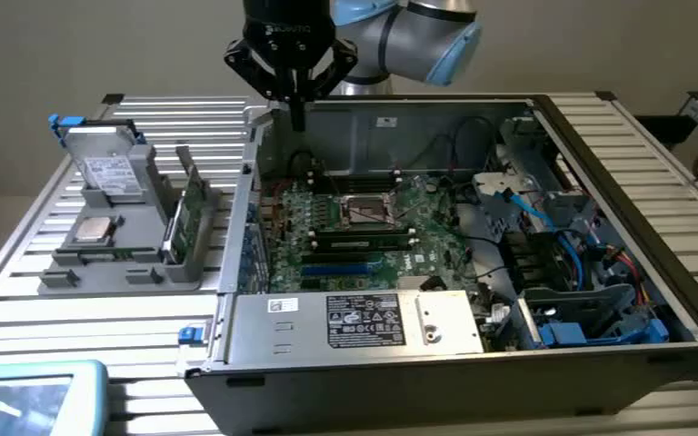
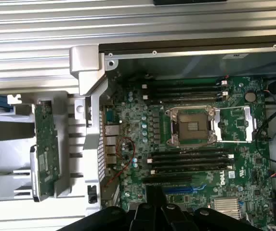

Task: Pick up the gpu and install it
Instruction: 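Reach for the gpu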

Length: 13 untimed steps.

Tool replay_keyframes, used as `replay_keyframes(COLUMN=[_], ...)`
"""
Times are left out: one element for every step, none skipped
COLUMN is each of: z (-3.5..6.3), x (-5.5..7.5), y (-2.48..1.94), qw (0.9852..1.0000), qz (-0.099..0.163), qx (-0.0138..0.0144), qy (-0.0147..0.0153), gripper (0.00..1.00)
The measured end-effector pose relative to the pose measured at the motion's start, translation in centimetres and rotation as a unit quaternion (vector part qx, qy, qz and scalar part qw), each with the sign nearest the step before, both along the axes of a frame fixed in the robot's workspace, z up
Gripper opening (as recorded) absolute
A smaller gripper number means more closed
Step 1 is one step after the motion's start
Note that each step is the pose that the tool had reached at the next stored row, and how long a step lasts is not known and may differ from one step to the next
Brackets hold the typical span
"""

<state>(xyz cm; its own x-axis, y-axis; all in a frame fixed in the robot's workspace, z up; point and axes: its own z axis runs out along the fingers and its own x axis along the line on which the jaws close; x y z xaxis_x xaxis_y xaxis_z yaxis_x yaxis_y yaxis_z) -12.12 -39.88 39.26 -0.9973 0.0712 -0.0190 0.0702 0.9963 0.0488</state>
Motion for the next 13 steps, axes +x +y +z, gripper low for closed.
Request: replay_keyframes(z=[0.0, 0.0, 0.0, 0.0, 0.0, 0.0, 0.0, 0.0, 0.0, 0.0, 0.0, 0.0, 0.0], x=[0.0, 0.0, 0.0, 0.0, 0.0, 0.0, 0.0, 0.0, 0.0, 0.0, 0.0, 0.0, -0.01], y=[0.0, 0.0, 0.0, 0.0, 0.0, 0.0, 0.0, 0.0, 0.0, 0.0, 0.0, 0.0, 0.0], qw=[1.0, 1.0, 1.0, 1.0, 1.0, 1.0, 1.0, 1.0, 1.0, 1.0, 1.0, 1.0, 1.0], qz=[0.0, 0.0, 0.0, 0.0, 0.0, 0.0, 0.0, 0.0, 0.0, 0.0, 0.0, 0.0, 0.0], qx=[0.0, 0.0, 0.0, 0.0, 0.0, 0.0, 0.0, 0.0, 0.0, 0.0, 0.0, 0.0, 0.0], qy=[0.0, 0.0, 0.0, 0.0, 0.0, 0.0, 0.0, 0.0, 0.0, 0.0, 0.0, 0.0, 0.0], gripper=[0.11, 0.11, 0.11, 0.11, 0.11, 0.11, 0.11, 0.11, 0.11, 0.11, 0.11, 0.11, 0.11])
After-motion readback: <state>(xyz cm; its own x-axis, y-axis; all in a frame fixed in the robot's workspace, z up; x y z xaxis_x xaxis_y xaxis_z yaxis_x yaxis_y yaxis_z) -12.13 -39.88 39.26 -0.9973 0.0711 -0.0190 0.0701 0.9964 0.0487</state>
